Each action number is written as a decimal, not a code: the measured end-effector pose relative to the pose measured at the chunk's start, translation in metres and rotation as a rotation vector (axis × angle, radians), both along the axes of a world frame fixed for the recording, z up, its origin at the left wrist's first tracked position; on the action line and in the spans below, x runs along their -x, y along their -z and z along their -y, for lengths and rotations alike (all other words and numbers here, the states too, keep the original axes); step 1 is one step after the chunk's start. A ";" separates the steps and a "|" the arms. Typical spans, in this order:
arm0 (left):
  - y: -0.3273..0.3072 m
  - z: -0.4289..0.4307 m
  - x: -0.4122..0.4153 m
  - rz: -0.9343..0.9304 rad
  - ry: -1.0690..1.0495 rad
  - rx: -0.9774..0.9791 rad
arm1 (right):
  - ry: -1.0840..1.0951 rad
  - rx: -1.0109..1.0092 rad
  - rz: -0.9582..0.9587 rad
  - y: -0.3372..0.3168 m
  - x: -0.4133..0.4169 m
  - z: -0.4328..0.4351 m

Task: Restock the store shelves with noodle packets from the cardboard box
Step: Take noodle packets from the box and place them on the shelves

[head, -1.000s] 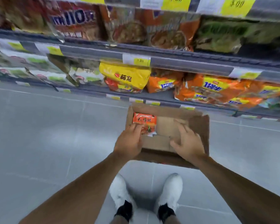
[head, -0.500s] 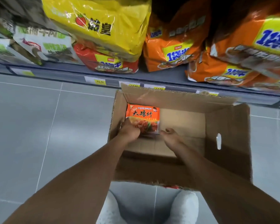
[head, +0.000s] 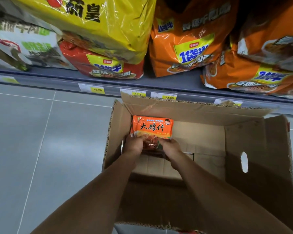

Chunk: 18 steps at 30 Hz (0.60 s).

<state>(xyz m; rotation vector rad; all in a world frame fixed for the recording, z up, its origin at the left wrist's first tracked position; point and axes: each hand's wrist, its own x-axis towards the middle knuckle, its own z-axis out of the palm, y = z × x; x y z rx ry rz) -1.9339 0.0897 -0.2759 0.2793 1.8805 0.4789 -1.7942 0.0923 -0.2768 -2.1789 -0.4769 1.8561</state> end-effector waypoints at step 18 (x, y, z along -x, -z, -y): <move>-0.153 0.007 -0.005 0.193 -0.076 0.110 | 0.132 -0.020 -0.322 -0.165 -0.063 0.004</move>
